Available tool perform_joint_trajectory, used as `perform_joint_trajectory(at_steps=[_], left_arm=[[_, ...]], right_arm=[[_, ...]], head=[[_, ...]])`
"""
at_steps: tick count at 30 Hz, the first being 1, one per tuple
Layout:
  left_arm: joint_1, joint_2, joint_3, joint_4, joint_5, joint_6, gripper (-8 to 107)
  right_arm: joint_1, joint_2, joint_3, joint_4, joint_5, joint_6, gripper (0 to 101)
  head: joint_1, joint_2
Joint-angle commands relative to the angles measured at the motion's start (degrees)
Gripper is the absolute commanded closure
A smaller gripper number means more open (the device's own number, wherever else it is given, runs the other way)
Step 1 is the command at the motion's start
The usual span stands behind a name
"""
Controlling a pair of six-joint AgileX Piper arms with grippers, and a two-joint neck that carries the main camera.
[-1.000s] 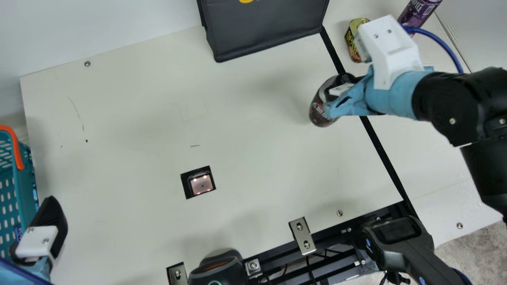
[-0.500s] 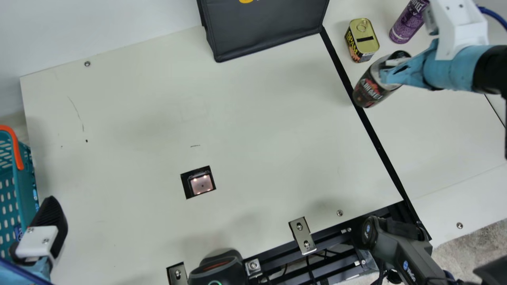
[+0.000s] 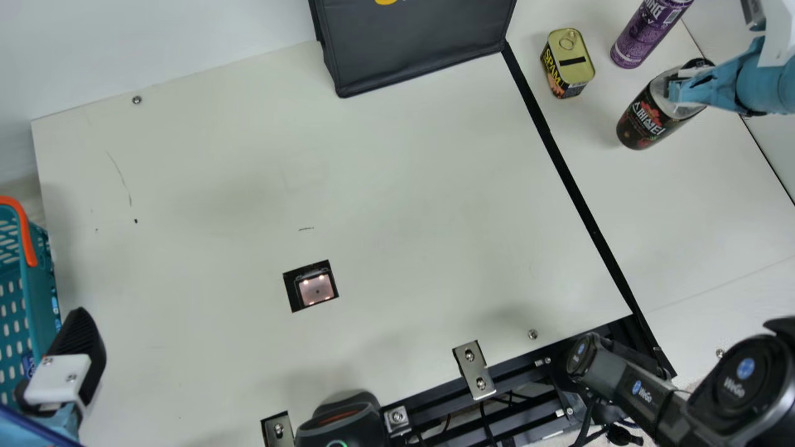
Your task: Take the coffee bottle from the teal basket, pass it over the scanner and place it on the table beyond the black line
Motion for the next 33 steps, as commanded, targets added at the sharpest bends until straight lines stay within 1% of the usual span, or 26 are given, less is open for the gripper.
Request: perform_joint_trajectory(at_steps=[1,18,24,30,33], left_arm=[[0.0,0.0,0.0,0.0,0.0,0.0,9],[0.0,0.0,0.0,0.0,0.0,0.0,9],[0.0,0.0,0.0,0.0,0.0,0.0,9],[0.0,0.0,0.0,0.0,0.0,0.0,9],[0.0,0.0,0.0,0.0,0.0,0.0,9]], right_arm=[[-0.27,1.59,-1.21,-0.16,-0.34,-0.23,101],[-2.13,13.14,-10.59,-1.81,-2.17,1.37,101],[-2.96,16.22,-13.19,-1.92,-2.03,2.18,101],[-3.68,18.32,-14.88,-2.37,-1.96,3.0,101],[-3.94,19.03,-15.41,-2.59,-1.84,3.53,91]], head=[[-1.66,-0.13],[-1.66,-0.13],[-1.66,-0.13],[-1.66,-0.13],[-1.66,-0.13]])
